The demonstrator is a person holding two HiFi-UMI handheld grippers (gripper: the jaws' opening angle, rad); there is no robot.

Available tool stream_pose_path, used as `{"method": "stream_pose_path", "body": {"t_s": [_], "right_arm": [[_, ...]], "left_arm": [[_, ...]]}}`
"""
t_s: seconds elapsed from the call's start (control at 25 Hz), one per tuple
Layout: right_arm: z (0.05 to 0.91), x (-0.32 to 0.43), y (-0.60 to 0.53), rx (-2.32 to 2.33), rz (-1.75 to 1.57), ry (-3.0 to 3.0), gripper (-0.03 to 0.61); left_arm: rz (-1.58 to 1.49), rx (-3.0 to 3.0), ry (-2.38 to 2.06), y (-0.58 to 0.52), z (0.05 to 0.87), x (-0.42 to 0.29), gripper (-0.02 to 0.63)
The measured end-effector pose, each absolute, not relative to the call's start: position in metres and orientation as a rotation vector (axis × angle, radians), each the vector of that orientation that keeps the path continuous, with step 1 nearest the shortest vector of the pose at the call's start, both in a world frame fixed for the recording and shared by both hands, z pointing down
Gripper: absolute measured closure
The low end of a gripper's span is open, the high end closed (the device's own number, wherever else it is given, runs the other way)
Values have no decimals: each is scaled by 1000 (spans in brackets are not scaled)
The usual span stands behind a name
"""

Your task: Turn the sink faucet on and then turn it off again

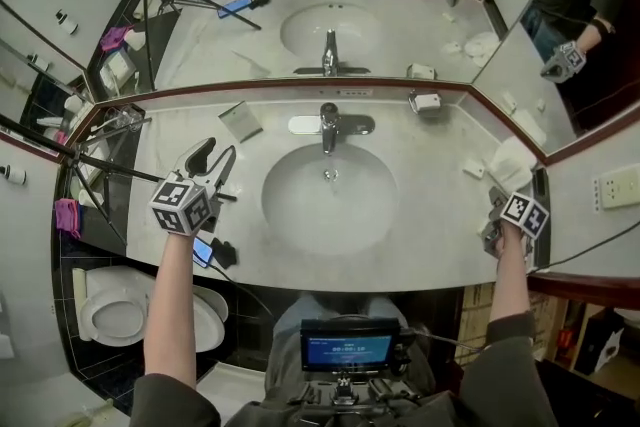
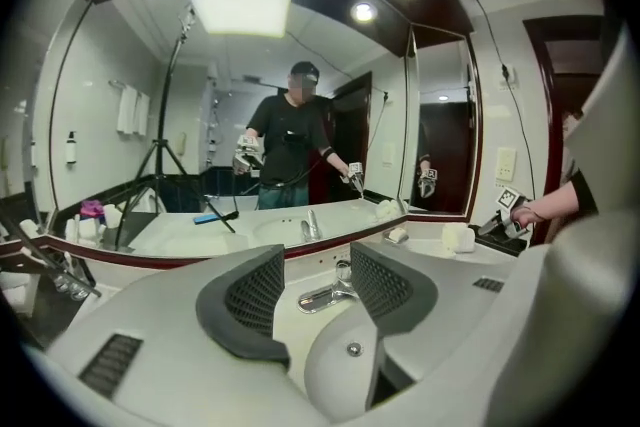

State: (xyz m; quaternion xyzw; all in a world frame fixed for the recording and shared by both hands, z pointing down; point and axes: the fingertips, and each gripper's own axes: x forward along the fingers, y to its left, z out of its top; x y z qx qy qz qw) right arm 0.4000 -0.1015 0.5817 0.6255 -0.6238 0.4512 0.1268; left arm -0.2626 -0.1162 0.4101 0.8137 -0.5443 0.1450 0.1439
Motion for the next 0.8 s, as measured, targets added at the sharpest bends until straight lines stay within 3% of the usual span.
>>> {"method": "stream_pose_path", "body": {"t_s": [0.28,0.44,0.8], "right_arm": [[588,392,-93,1824,1335,-1826,572],[595,388,-86,1831,1351,-1823,572],[621,371,-69,1844,1410,-1806,572]], "left_arm": [[619,2533,-1357,-144,463,-205,321],[759,2647,-1247,-163,488,-176,308],[1454,2859,-1062,-185,549,-112,308]]}}
